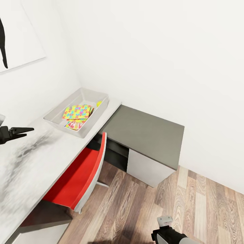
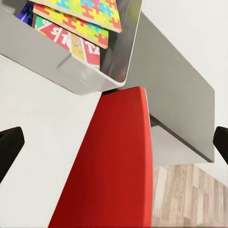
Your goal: Put all the toys in the child's room - the three board games (two on the bed and one on the table), the two jigsaw puzzles on the table, and the tennis ball on the table - inside the toy box on the table in the child's room.
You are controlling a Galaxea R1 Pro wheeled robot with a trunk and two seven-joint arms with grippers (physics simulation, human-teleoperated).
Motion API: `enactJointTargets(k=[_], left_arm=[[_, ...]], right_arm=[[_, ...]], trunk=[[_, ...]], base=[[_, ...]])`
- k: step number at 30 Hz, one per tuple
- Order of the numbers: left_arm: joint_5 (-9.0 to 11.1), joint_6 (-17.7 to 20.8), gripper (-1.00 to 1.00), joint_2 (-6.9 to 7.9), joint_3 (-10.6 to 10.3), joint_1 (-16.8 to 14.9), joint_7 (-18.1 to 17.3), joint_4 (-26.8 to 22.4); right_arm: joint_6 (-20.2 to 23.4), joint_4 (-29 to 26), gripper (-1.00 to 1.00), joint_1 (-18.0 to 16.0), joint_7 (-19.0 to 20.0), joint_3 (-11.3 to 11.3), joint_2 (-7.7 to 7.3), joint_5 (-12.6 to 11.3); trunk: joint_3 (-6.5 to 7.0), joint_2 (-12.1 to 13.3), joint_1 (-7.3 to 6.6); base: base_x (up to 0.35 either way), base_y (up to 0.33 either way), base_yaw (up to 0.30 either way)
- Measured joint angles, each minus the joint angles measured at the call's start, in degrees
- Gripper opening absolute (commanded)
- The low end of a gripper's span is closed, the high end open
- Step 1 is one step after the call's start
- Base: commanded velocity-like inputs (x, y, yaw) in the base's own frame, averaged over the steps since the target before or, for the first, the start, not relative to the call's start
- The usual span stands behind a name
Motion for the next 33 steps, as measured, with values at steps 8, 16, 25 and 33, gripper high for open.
enactJointTargets(k=[8,16,25,33], left_arm=[[0.0,0.0,1.0,0.49,-0.5,0.0,0.0,0.0],[0.0,0.0,1.0,0.63,-0.6,-0.1,0.0,0.0],[0.0,0.0,1.0,0.63,-0.6,0.0,0.0,0.0],[0.0,0.0,1.0,0.63,-0.6,0.0,0.0,0.0]], right_arm=[[0.0,0.0,1.0,0.0,0.0,0.0,0.02,0.0],[-0.1,0.0,1.0,0.0,0.0,0.0,-0.01,0.0],[-0.1,0.0,1.0,0.0,0.0,-0.1,-0.08,0.0],[-0.1,0.0,1.0,0.0,0.1,-0.1,-0.25,0.0]], trunk=[[0.0,0.0,0.02],[0.0,0.0,0.0],[0.0,0.0,0.0],[0.01,0.0,0.03]], base=[[-0.176,0.0,0.0],[-0.041,0.0,-0.131],[-0.007,0.0,-0.277],[-0.217,0.0,-0.286]])
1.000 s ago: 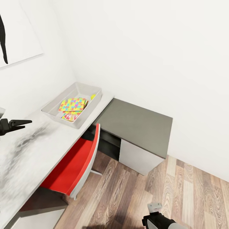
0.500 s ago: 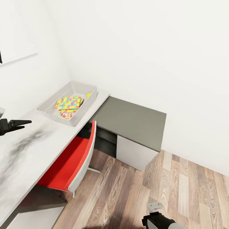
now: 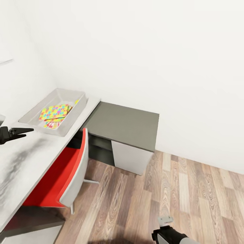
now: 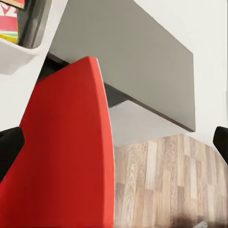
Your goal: Put all the toys in the child's room - the three board games (two on the bed and one on the table), the two jigsaw puzzles on the table, and the tennis ball on the table - inside the toy box on the table in the child's room.
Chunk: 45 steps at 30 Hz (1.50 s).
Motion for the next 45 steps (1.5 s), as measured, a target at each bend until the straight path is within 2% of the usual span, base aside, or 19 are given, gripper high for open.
enactJointTargets(k=[14,33,40,45], left_arm=[[0.0,0.0,1.0,0.09,0.0,0.0,0.0,0.0],[0.1,0.0,1.0,0.09,0.0,0.0,0.0,0.1],[0.1,0.0,1.0,0.11,0.0,0.0,0.0,0.1],[0.1,0.0,1.0,0.11,0.0,0.1,0.0,0.1]], right_arm=[[0.0,0.0,1.0,0.0,0.0,0.0,0.03,0.0],[-0.3,0.0,1.0,0.0,0.1,0.1,-0.22,0.1],[-2.4,0.0,1.0,0.0,0.1,0.1,-0.27,0.1],[-2.8,0.0,1.0,0.0,0.1,0.1,-0.42,0.1]], trunk=[[0.0,0.0,-0.01],[0.0,0.0,0.01],[0.0,0.0,0.0],[-0.01,0.0,-0.02]], base=[[-0.092,0.0,-0.287],[-0.311,0.0,-0.283],[-0.297,0.0,-0.078],[-0.078,0.0,-0.01]])
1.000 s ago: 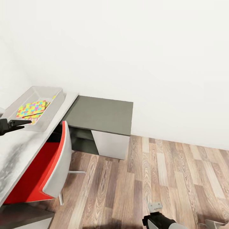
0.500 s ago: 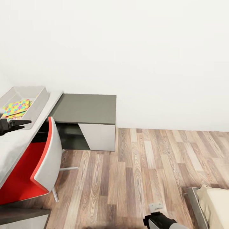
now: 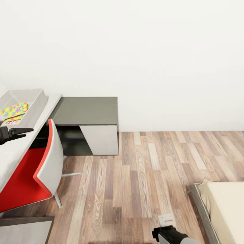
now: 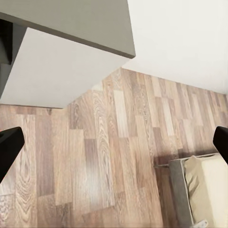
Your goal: Put all the toys in the child's room - the three board games (two on the bed and one on the table), the two jigsaw puzzles on the table, and the tennis ball on the table - inside the toy box on the table in the child's room.
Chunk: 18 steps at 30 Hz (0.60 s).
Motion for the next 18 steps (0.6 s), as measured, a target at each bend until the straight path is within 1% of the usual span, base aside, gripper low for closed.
enactJointTargets(k=[4,12,14,18], left_arm=[[-0.1,0.0,1.0,0.0,0.0,0.0,0.0,0.0],[-0.1,0.0,1.0,-0.14,-0.2,0.0,0.0,-0.2],[-0.1,0.0,1.0,-0.41,-0.7,0.0,0.0,-1.1],[-0.1,0.1,1.0,-0.9,-3.1,0.0,0.4,-3.9]], right_arm=[[-0.1,0.0,1.0,0.0,0.0,0.0,0.11,0.0],[-0.2,0.0,1.0,0.0,0.0,0.2,0.52,0.1],[-0.2,0.0,1.0,0.0,-0.1,0.3,0.55,0.2],[-0.2,0.0,1.0,0.0,-0.1,0.3,0.58,0.3]], trunk=[[0.0,0.0,0.0],[0.0,0.0,-0.01],[0.0,0.0,-0.01],[0.0,0.0,-0.01]], base=[[-0.015,0.0,-0.1],[-0.002,0.0,-0.213],[0.0,0.0,-0.086],[0.0,0.0,-0.028]])
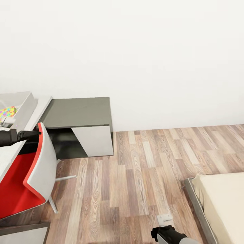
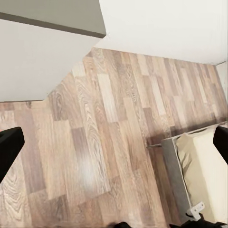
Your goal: Put all the toys in the child's room - the three board games (two on the bed and one on the table), the two jigsaw puzzles on the table, and the tennis ball on the table - inside the toy box on the table in the child's room.
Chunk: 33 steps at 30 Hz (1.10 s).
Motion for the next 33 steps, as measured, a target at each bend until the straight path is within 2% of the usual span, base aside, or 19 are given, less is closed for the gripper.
enactJointTargets(k=[2,5,7,8,10,11,12,13,17,20,21,22,23,25,26,29,30,32,33], left_arm=[[-0.1,0.0,1.0,-0.75,-0.8,-0.1,0.4,-0.5],[-0.7,-0.1,1.0,-4.59,-1.5,-0.2,3.8,-0.9],[-2.2,-0.1,1.0,-9.68,-2.6,-0.2,11.2,-1.0],[-2.8,-0.1,1.0,-11.16,-3.1,-0.2,13.6,-1.0],[-5.2,-0.1,1.0,-16.16,-5.6,-0.2,22.5,-1.0],[-6.2,-0.1,1.0,-18.25,-6.9,-0.1,25.7,-0.8],[-6.7,-0.1,1.0,-19.26,-7.5,-0.1,27.1,-0.6],[-7.2,-0.3,1.0,-21.72,-9.3,0.1,29.7,-0.1],[-8.8,-0.9,1.0,-25.74,-14.2,1.8,32.7,2.4],[-11.0,-2.6,1.0,-27.28,-16.6,2.8,33.4,6.3],[-12.4,-4.2,1.0,-28.14,-17.6,3.2,33.6,9.1],[-14.5,-7.5,1.0,-29.68,-18.8,3.7,33.7,14.6],[-15.1,-8.8,1.0,-30.37,-19.3,3.8,33.7,17.2],[-17.4,-14.0,1.0,-33.44,-21.2,4.0,33.8,27.2],[-17.9,-15.5,1.0,-34.3,-21.7,4.0,33.8,30.1],[-21.9,-26.0,1.0,-38.14,-24.3,4.1,33.7,44.8],[-22.6,-28.0,1.0,-38.68,-24.8,4.1,33.6,47.1],[-25.4,-34.9,1.0,-40.96,-26.7,4.1,33.5,54.8],[-26.0,-36.5,1.0,-41.63,-27.1,4.1,33.5,56.6]], right_arm=[[0.0,0.0,1.0,0.0,0.0,0.0,0.0,0.0],[0.0,0.0,1.0,0.0,0.0,0.0,0.0,0.1],[-0.1,0.0,1.0,0.0,0.0,0.0,0.0,0.1],[0.0,0.0,1.0,0.0,0.0,0.0,0.0,0.1],[-0.1,0.0,1.0,0.0,0.0,0.0,-0.05,0.1],[-0.1,0.0,1.0,0.0,0.0,0.0,-0.08,0.1],[-0.1,0.0,1.0,0.0,0.0,0.0,-0.1,0.1],[-0.1,0.0,1.0,0.0,0.0,0.0,-0.14,0.1],[-0.1,0.0,1.0,0.0,0.0,0.0,-0.17,0.1],[-0.1,0.0,1.0,0.0,0.0,0.0,-0.15,0.1],[-0.1,0.0,1.0,0.0,0.0,0.0,-0.15,0.1],[-0.1,0.0,1.0,0.0,0.0,-0.1,-0.12,0.1],[-0.2,0.0,1.0,0.0,0.0,-0.1,-0.1,0.1],[-1.0,0.0,1.0,0.0,-0.1,-0.1,-0.02,0.1],[-1.3,0.0,1.0,0.0,-0.1,-0.1,0.0,0.1],[-3.1,0.0,1.0,0.0,-0.1,-0.1,0.06,-0.1],[-3.3,0.0,1.0,0.0,-0.2,-0.1,0.07,-0.1],[-3.6,0.0,1.0,0.0,-0.3,-0.2,0.08,-0.2],[-3.7,0.0,1.0,0.0,-0.3,-0.2,0.08,-0.2]], trunk=[[0.0,0.0,0.0],[0.0,0.0,0.0],[-0.01,0.0,0.01],[0.0,0.0,0.01],[-0.01,0.0,0.01],[-0.01,0.0,0.01],[0.0,0.0,0.0],[-0.01,0.0,0.0],[-0.01,0.0,0.0],[0.0,0.0,0.0],[-0.01,0.0,0.0],[-0.02,0.0,0.0],[-0.02,0.0,0.01],[-0.06,0.0,0.01],[-0.08,0.0,0.0],[-0.15,0.0,0.0],[-0.18,0.0,0.0],[-0.23,0.0,0.0],[-0.24,0.0,0.0]], base=[[0.0,0.0,-0.009],[0.0,0.0,-0.004],[0.0,0.0,-0.001],[0.0,0.0,0.0],[0.0,0.0,0.0],[0.0,0.0,0.0],[0.0,0.0,0.0],[0.0,0.0,0.0],[0.0,0.0,0.0],[0.0,0.0,0.0],[0.0,0.0,0.0],[0.0,0.0,0.0],[0.0,0.0,0.0],[0.0,0.0,0.0],[0.0,0.0,0.0],[0.0,0.0,0.0],[0.0,0.0,0.0],[0.0,0.0,0.0],[0.0,0.0,0.0]])
